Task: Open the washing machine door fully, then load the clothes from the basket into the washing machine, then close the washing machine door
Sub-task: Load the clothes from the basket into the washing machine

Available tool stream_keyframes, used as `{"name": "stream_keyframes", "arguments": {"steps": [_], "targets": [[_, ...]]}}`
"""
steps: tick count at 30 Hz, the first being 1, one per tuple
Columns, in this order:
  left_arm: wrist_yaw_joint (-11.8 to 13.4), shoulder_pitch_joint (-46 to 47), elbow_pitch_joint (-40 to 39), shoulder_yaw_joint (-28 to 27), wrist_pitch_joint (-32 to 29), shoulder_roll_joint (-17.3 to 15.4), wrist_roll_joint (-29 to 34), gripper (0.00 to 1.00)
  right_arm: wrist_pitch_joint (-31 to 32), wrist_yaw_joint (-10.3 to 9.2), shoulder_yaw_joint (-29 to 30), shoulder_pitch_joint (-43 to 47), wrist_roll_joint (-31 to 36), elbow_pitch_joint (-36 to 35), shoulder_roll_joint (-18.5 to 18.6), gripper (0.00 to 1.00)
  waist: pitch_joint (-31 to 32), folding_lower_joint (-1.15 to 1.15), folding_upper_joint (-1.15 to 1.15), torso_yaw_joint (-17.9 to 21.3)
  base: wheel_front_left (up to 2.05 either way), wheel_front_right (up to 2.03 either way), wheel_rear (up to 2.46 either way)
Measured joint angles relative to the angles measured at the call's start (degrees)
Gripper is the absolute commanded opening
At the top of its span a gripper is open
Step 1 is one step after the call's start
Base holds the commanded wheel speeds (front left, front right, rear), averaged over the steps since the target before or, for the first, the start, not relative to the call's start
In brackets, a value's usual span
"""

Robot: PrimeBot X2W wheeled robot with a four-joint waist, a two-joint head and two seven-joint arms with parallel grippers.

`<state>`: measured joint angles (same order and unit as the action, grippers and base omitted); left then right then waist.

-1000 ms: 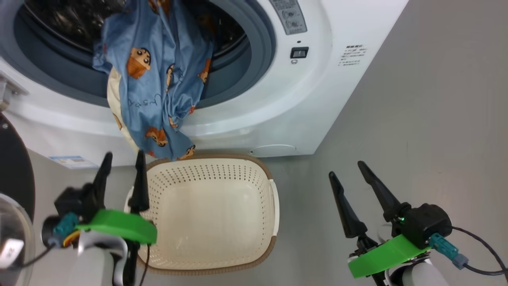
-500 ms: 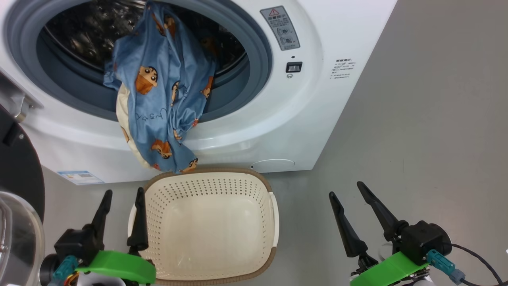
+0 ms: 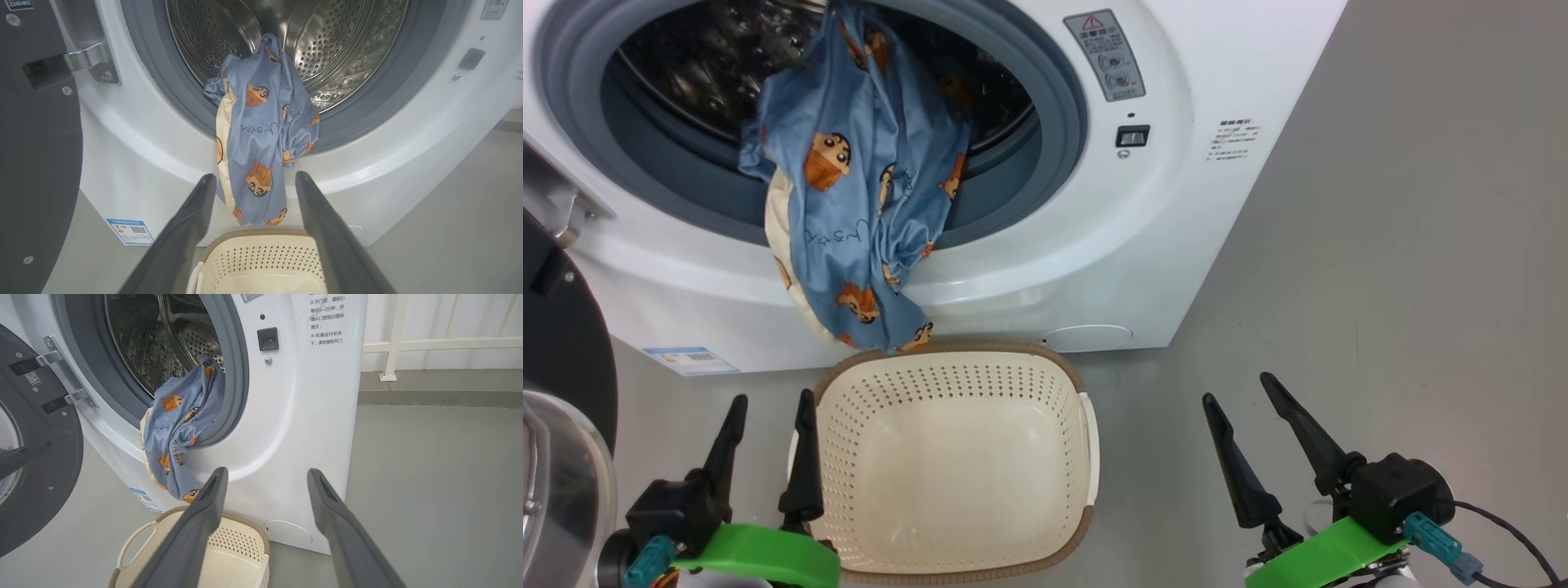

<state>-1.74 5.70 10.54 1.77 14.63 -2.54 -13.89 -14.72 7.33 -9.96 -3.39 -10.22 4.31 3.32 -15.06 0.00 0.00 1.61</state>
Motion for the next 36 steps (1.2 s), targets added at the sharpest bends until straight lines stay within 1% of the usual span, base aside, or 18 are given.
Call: {"name": "stream_keyframes", "arguments": {"steps": [11,15,18,23,29,36], "targets": [[0.0,-0.1,-0.1,-0.8,0.0,-0.3,0.0,1.00,0.0,0.00,1.1,0.1,0.0,-0.2,-0.1,1.00,-0.8,0.00,0.00,1.1,0.00,0.00,0.00],[-0.1,0.3,1.8,-0.8,0.0,-0.4,-0.3,1.00,0.0,0.00,1.2,0.1,0.0,-0.7,-0.1,1.00,-1.6,0.00,0.00,1.5,0.00,0.00,0.00],[-1.2,2.9,5.4,-0.5,-0.1,-0.7,-1.0,1.00,0.0,0.00,1.2,0.0,0.0,-0.9,-0.1,1.00,-2.6,0.00,0.00,1.8,0.00,0.00,0.00],[-2.5,12.1,13.2,-0.2,-0.1,-1.1,-1.6,1.00,0.0,0.00,0.2,0.0,0.0,-1.0,-0.2,1.00,-4.4,0.00,0.00,2.7,0.00,0.00,0.00],[-3.1,20.6,22.3,-0.3,0.0,-2.0,-1.5,1.00,0.0,0.00,-0.9,-0.1,-0.5,-1.1,-0.3,1.00,-6.4,0.00,0.00,4.9,0.00,0.00,0.00],[-3.6,26.2,28.0,-1.4,0.0,-3.6,0.2,1.00,0.0,0.00,-1.6,-0.2,-0.5,-1.7,-0.4,1.00,-8.5,0.00,0.00,8.0,0.00,0.00,0.00]]}}
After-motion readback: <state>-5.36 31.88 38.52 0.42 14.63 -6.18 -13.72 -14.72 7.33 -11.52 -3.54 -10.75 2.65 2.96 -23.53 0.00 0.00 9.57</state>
